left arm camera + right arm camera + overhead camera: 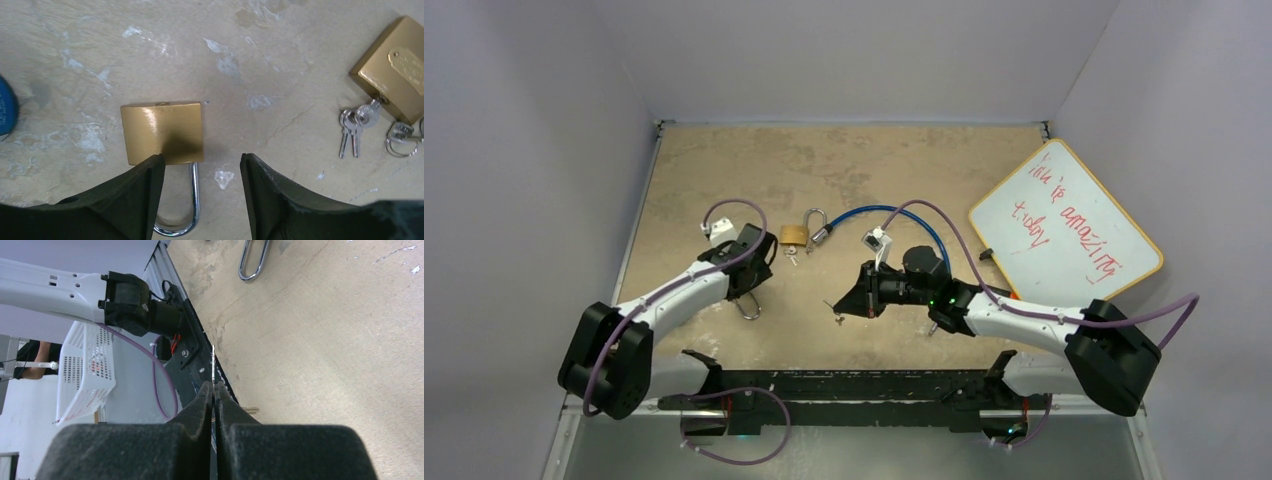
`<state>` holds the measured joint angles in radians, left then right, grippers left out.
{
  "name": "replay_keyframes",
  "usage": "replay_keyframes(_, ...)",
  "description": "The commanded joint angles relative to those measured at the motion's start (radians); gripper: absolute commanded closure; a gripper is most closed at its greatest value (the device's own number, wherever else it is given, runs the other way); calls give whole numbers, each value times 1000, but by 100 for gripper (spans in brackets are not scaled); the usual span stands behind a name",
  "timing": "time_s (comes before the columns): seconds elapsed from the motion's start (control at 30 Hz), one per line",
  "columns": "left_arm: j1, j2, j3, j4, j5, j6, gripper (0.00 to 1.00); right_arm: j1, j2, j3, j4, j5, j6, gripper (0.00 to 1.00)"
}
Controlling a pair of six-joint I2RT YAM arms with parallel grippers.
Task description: Unlock with the key
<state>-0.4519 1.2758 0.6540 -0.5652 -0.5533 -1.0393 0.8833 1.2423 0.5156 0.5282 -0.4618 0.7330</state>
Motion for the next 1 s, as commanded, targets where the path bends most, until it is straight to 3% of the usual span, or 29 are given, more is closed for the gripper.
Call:
replay_keyframes(0.0,1,-52,-38,72,136,105,42,2,-8,27,23,5,9,100)
replay_keyframes(0.2,-5,-106,-108,57,238,111,48,2,11,15,59,5,25,100)
replay_keyframes(0.3,-17,-96,-149,107,319,109,64,2,28,11,74,2,35,100)
replay_keyframes(0.57,-69,51,-106,177,345,193,100,2,15,-6,60,13,45,100)
replay_keyframes(0.77,-277,147,6,187,306,291,100,2,-55,-24,-70,145,78,100)
replay_keyframes(0.97,-402,182,13,214,368,355,100,2,-133,-36,-261,357,153,100)
